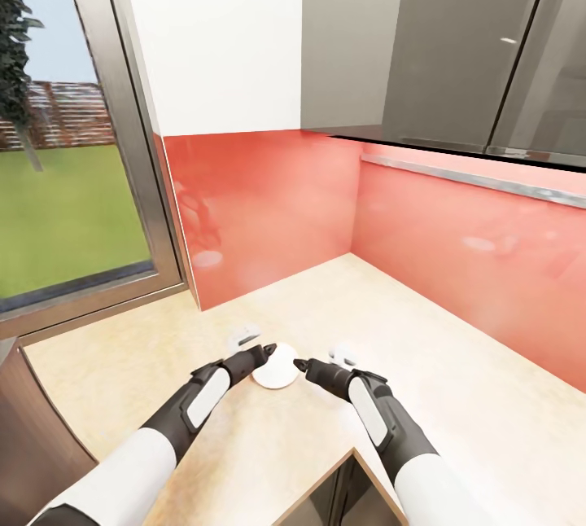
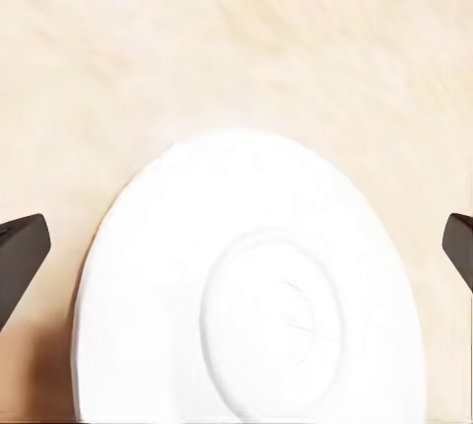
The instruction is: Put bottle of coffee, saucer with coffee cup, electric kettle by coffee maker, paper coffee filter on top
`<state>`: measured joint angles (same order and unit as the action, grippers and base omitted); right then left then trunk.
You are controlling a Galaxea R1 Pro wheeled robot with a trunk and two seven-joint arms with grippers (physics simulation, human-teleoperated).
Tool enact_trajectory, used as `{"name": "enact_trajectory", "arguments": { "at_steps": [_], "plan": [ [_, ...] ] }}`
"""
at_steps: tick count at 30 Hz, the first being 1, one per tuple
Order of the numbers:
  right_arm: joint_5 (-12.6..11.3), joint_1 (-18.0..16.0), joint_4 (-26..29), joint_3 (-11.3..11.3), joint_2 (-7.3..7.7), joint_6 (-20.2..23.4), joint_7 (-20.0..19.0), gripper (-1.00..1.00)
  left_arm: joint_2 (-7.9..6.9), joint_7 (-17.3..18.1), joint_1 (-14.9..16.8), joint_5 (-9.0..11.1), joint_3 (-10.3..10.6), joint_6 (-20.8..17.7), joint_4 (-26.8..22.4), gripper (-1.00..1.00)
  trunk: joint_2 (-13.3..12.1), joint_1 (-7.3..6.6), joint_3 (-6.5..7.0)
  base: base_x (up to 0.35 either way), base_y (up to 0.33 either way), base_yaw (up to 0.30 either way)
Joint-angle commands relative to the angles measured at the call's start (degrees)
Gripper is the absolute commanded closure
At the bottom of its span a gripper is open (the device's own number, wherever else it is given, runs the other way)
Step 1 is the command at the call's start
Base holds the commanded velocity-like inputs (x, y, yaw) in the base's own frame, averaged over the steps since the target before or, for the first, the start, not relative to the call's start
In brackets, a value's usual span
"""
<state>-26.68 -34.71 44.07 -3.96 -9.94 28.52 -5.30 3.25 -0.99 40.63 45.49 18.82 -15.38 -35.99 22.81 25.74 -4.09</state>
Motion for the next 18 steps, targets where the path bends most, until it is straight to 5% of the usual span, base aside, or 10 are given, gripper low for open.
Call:
{"name": "enact_trajectory", "arguments": {
  "at_steps": [1, 18],
  "plan": [
    [-0.03, -0.01, -0.37, 0.0, 0.08, 0.48, 0.15, -1.0, 0.07, -0.06, -0.01, 0.38, 0.11, -0.18, -0.05, -1.0, 0.11, 0.04, -0.15, 0.0, 0.0, 0.0],
    [0.02, -0.01, -0.98, 0.02, 1.55, 0.48, 0.2, -1.0, 1.55, 0.55, -0.2, 0.38, 0.16, -0.26, -0.11, -1.0, 0.11, 0.04, -0.15, 0.0, 0.0, 0.0]
  ]
}}
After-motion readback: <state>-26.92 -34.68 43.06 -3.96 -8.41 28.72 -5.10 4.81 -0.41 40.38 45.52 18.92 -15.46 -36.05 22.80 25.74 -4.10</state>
